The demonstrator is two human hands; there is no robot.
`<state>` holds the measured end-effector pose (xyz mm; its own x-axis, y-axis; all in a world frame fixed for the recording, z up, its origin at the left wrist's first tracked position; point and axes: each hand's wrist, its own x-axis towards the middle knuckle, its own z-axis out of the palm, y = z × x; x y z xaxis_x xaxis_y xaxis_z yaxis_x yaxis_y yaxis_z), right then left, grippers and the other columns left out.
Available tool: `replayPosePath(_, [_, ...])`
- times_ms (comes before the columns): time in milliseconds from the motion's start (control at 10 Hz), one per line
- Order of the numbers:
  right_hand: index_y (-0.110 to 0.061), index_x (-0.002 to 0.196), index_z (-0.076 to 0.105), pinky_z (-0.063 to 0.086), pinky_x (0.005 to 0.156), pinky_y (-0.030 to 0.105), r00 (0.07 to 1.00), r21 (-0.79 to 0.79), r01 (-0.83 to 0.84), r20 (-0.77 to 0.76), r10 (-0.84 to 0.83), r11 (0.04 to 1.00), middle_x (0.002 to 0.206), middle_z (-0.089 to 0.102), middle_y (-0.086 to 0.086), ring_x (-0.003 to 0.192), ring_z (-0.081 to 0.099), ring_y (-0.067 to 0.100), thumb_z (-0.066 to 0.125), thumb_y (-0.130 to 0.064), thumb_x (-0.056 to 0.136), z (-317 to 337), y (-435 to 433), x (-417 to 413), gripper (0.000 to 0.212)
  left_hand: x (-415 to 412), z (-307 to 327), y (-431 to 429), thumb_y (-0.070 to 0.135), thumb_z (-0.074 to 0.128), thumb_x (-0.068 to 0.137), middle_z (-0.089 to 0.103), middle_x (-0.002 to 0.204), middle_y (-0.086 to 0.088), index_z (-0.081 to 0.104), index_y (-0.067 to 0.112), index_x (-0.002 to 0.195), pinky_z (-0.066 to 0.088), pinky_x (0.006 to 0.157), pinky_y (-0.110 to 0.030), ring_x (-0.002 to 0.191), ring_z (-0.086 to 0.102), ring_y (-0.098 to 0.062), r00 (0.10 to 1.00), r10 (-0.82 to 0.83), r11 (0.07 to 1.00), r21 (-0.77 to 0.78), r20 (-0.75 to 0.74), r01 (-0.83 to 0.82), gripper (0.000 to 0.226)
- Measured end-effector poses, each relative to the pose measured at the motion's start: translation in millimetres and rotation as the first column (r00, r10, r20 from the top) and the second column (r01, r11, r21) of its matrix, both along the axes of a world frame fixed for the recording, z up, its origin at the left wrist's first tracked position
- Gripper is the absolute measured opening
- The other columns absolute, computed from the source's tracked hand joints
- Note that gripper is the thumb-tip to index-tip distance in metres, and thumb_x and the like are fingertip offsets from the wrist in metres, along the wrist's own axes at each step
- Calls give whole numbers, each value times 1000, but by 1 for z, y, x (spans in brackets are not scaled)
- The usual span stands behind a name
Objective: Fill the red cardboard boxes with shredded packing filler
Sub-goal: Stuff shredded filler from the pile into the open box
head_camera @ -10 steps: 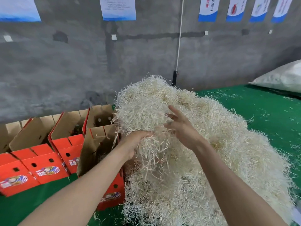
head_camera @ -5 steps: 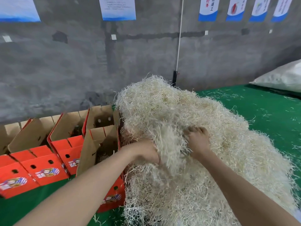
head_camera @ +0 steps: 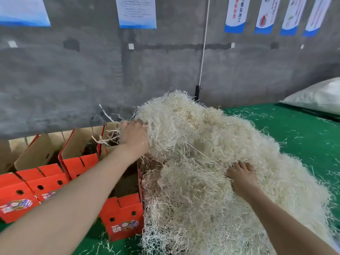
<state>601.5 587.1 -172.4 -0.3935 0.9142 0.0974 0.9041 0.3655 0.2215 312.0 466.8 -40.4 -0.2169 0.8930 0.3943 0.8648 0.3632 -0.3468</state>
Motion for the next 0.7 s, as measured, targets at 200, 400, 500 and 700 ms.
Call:
replayPosePath(200, [-22, 128, 44, 40, 101, 40, 950, -254, -209, -280, 135, 945, 126, 56, -1, 114, 52, 20, 73, -28, 73, 105, -26, -58, 63, -1, -5, -22, 17, 51, 78, 62, 106, 0, 65, 19, 96, 35, 91, -33, 102, 53, -17, 982, -82, 996, 50, 173, 74, 23])
replayPosePath(400, [-19, 111, 49, 50, 76, 17, 572, -268, -592, -804, 163, 760, 108, 58, 1, 100, 58, 14, 73, -11, 75, 142, -105, -112, 44, 10, 6, -62, 30, 55, 90, 34, 146, -16, 26, 6, 144, 30, 103, -33, 131, 36, -30, 607, 14, 996, 41, 794, -76, 65])
replayPosePath(500, [-15, 93, 57, 51, 73, 14, 241, -242, -696, -966, -97, 676, 90, 64, -6, 90, 65, 14, 58, -7, 87, 129, -141, -136, 10, 8, 16, -84, 29, 41, 98, 40, 141, -18, 46, 3, 129, 30, 104, -36, 130, 37, -33, 178, -10, 986, 39, 984, -165, 41])
replayPosePath(700, [-21, 98, 60, 47, 58, 12, 148, -211, -715, -977, -150, 667, 70, 68, -13, 67, 65, 1, 56, -38, 87, 97, -175, -170, 21, -5, 51, -141, 0, 62, 73, 68, 74, -11, 66, 1, 74, 54, 53, -25, 71, 65, -25, -602, -527, 847, 426, 599, -317, 4])
